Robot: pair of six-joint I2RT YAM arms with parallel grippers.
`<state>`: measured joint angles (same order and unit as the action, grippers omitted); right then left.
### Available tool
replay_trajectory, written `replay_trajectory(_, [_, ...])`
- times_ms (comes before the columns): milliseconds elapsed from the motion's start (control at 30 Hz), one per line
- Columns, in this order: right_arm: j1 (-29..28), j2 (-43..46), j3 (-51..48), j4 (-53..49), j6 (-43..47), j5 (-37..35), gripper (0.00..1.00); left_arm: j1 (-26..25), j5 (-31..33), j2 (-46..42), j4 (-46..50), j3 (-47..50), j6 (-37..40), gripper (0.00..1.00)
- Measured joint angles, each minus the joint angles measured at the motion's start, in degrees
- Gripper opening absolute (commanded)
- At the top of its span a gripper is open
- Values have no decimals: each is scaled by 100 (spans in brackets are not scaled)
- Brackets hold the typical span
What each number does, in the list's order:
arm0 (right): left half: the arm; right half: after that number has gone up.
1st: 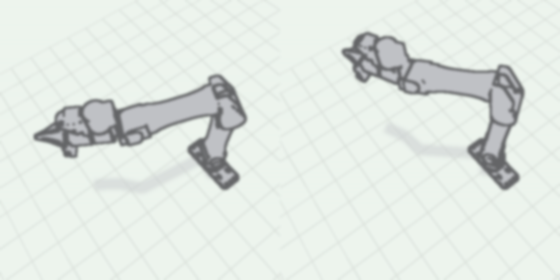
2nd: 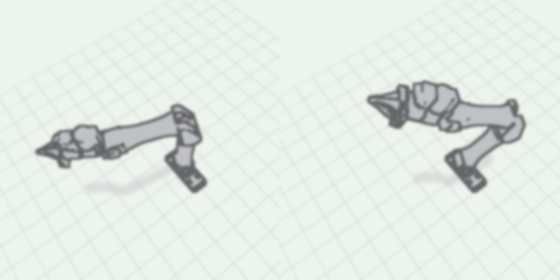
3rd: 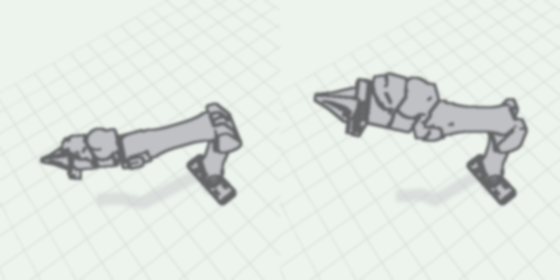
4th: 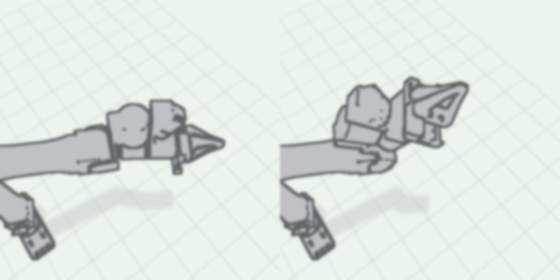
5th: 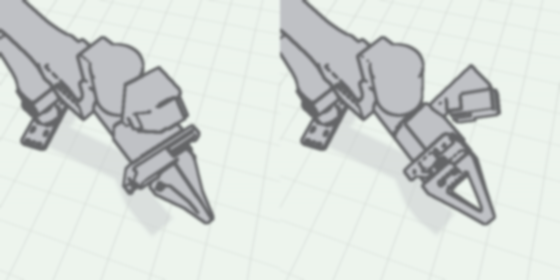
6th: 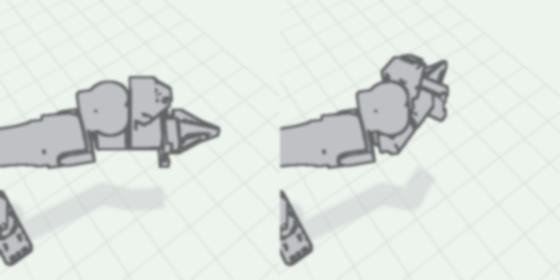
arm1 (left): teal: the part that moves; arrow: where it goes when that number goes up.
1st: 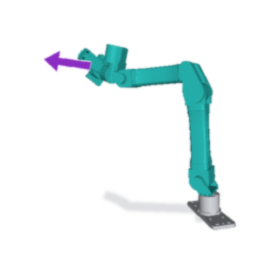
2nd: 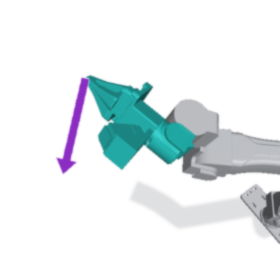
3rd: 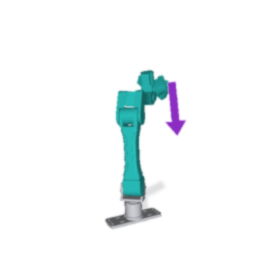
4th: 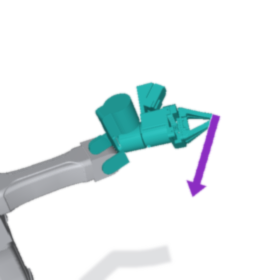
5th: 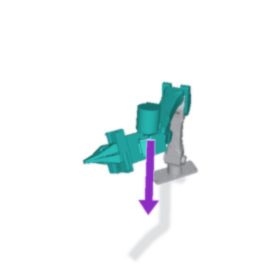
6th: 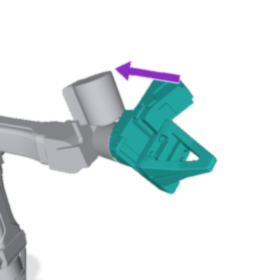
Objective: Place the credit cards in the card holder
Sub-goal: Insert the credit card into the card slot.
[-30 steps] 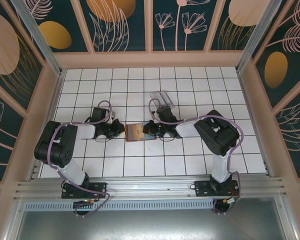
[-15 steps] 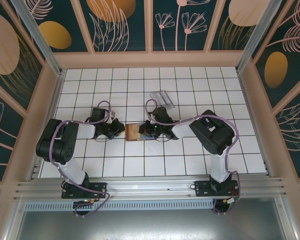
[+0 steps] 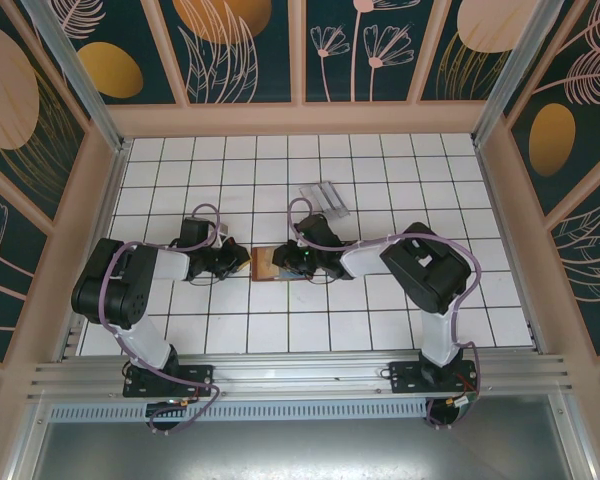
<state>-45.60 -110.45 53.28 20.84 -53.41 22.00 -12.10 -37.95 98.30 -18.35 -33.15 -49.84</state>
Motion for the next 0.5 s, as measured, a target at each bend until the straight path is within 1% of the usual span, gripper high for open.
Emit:
replay_trajectory(67, [-28, 87, 31, -146, 105, -109, 40, 0, -9, 0, -15, 4, 0, 0])
replay_trajectory(267, [-44, 365, 31, -713, 385, -520, 46, 0, -11, 0, -35, 11, 2, 1])
replay_trajectory(367, [-44, 535, 28, -1043, 555, -776, 56, 0, -11, 2, -28, 4, 4, 2])
replay_trajectory(500, [-44, 824, 28, -1526, 798, -1156, 63, 0, -11, 2, -31, 4, 4, 4])
